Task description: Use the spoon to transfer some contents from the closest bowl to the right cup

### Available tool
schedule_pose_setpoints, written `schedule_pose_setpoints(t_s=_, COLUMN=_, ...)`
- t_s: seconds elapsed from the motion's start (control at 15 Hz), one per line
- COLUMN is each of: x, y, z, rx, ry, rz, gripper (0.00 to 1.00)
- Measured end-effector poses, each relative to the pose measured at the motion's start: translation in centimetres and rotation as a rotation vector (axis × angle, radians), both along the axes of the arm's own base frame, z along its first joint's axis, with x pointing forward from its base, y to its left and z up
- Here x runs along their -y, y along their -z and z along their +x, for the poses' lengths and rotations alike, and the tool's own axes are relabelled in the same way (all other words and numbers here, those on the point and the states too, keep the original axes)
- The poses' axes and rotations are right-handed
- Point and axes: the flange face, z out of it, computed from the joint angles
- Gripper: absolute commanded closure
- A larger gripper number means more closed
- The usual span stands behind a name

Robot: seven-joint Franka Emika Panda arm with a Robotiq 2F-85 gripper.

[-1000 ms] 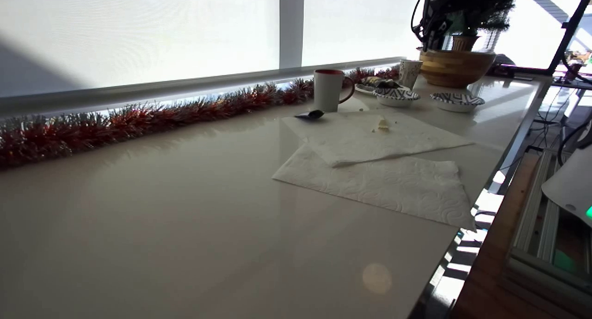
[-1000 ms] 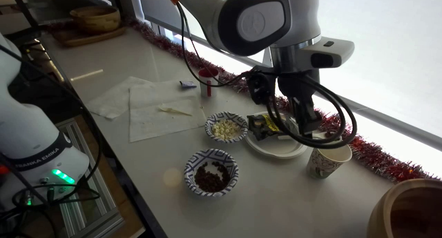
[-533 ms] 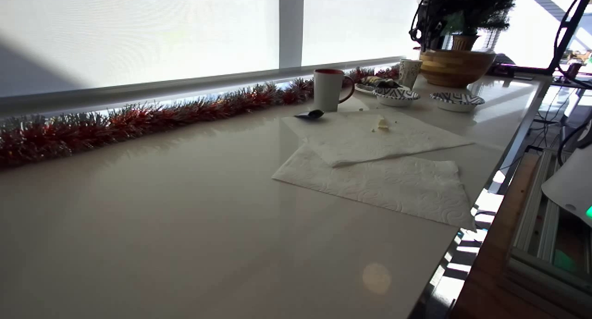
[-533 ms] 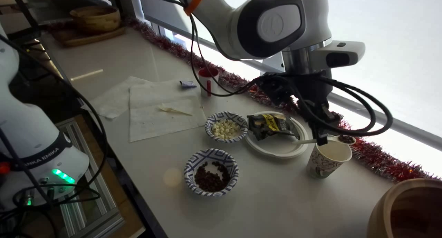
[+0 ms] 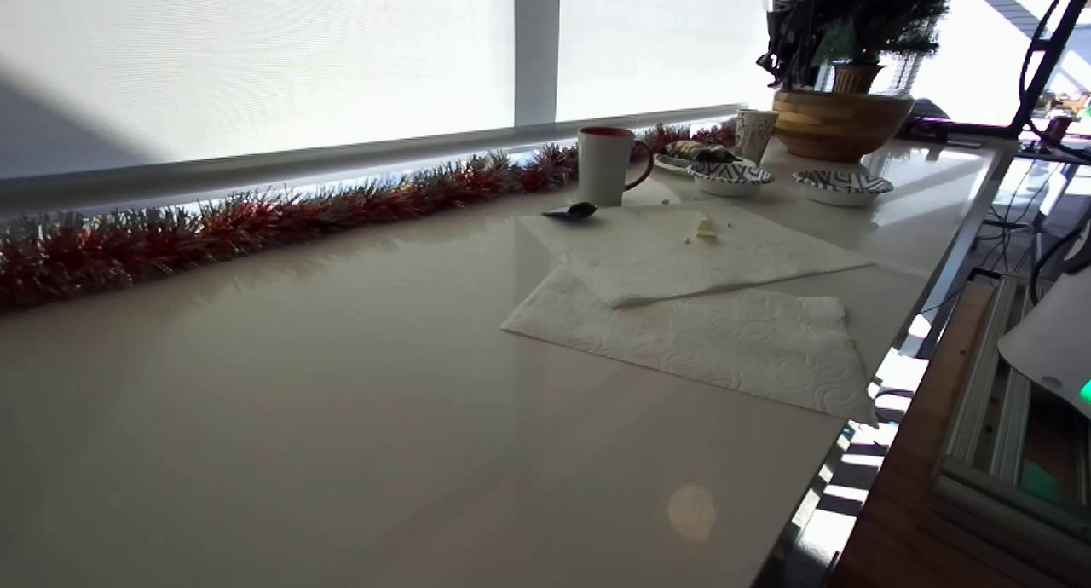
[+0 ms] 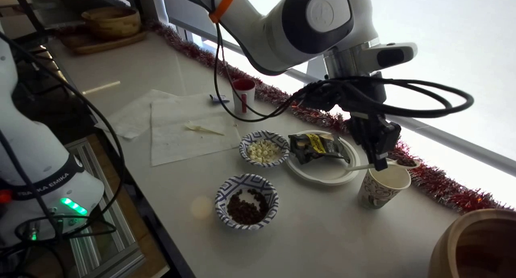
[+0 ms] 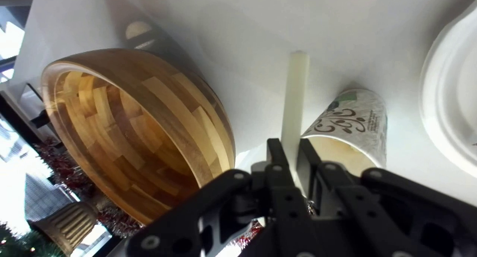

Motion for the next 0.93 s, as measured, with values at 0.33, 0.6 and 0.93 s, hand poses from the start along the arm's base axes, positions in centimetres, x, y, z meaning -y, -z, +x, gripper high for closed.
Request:
schedule_pose_setpoints(t_s=0.33, x=-0.5, y=0.2, z=0.2, rx=-0.046, ry=-0.03, rz=-0.087, gripper=0.97)
schedule_pose_setpoints(t_s=0.6, x=-1.5, y=1.1, z=0.6, rx=-0.096, ry=-0.082, rz=-0.159, gripper=0.97)
schedule_pose_setpoints(t_s=0.93, x=-2.6, y=2.7, z=0.5, rx=-0.172, ry=-0.152, rz=-0.262, gripper=0.97)
